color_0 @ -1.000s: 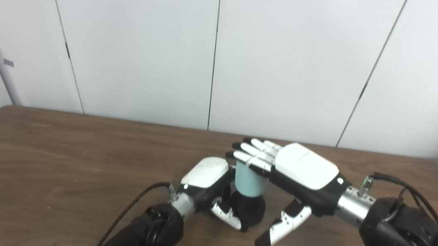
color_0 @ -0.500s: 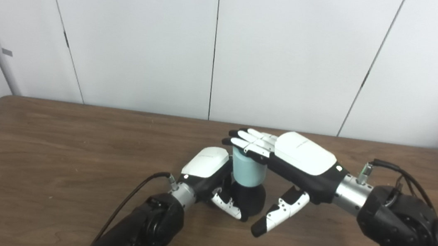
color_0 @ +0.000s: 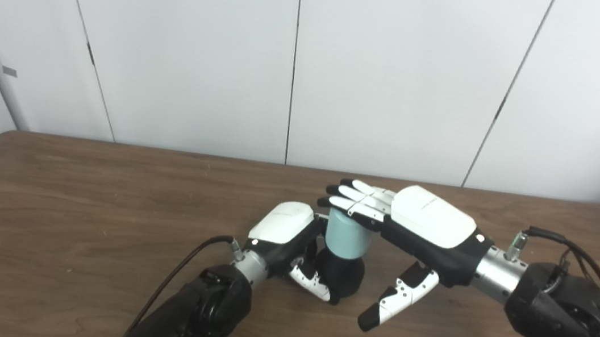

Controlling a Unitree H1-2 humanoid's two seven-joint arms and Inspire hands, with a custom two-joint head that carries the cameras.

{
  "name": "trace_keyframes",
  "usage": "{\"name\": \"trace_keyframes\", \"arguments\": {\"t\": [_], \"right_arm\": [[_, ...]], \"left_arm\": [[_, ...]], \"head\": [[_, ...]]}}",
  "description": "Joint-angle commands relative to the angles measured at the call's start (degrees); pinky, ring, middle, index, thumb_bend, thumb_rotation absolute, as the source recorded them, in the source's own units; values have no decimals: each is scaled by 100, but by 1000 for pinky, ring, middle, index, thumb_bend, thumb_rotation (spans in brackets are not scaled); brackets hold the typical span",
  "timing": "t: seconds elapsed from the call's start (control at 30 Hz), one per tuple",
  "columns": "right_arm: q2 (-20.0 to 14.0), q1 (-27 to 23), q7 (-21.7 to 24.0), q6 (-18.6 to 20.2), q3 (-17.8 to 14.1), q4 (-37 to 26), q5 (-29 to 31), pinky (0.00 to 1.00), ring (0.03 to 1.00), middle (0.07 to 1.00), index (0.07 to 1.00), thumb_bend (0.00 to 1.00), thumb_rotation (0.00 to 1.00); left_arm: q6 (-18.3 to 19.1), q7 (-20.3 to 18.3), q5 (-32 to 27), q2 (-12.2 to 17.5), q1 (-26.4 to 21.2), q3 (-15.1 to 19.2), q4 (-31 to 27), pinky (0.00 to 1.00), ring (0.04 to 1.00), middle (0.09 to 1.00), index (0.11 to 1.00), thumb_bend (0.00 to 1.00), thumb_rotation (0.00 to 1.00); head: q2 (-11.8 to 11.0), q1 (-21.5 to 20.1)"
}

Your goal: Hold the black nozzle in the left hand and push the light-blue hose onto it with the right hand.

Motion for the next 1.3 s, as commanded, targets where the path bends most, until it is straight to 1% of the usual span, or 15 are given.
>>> {"name": "trace_keyframes", "arguments": {"t": [0.0,0.17,0.37,0.43,0.57,0.73,0.87,1.07,1.27], "right_arm": [[-202,62,200,-6,30,-72,-53,916,961,976,942,740,858],[-158,102,148,-59,62,-62,-178,921,962,977,941,751,892],[-123,140,130,-99,102,-86,-182,930,967,977,943,759,909],[-128,165,91,-189,125,-17,-164,936,968,976,940,771,911],[-215,260,-32,-517,252,321,-313,943,975,979,933,777,909],[-262,238,65,-410,269,247,-309,945,975,978,933,767,902],[-239,224,-16,-391,246,236,-297,944,975,977,932,764,899],[-237,333,-212,-439,189,300,-436,943,970,970,931,764,899],[-182,433,-305,-296,185,246,-584,939,964,965,930,753,895]], "left_arm": [[187,-401,196,224,207,-95,192,321,367,430,486,526,0],[202,-432,226,223,201,-83,178,319,363,428,486,526,0],[246,-493,257,224,192,-79,134,312,358,427,487,526,0],[264,-518,264,221,189,-75,114,313,360,436,484,527,0],[320,-545,299,215,173,-84,85,317,363,451,480,528,0],[333,-541,302,210,176,-77,98,338,380,455,481,528,0],[314,-515,279,199,160,-59,144,360,397,451,486,527,0],[320,-518,275,195,162,-51,126,353,385,441,487,527,0],[306,-539,252,214,159,-36,112,358,387,442,487,527,0]], "head": [[8,3],[34,16],[57,12],[58,11],[86,63],[91,41],[103,43],[104,52],[119,45]]}}
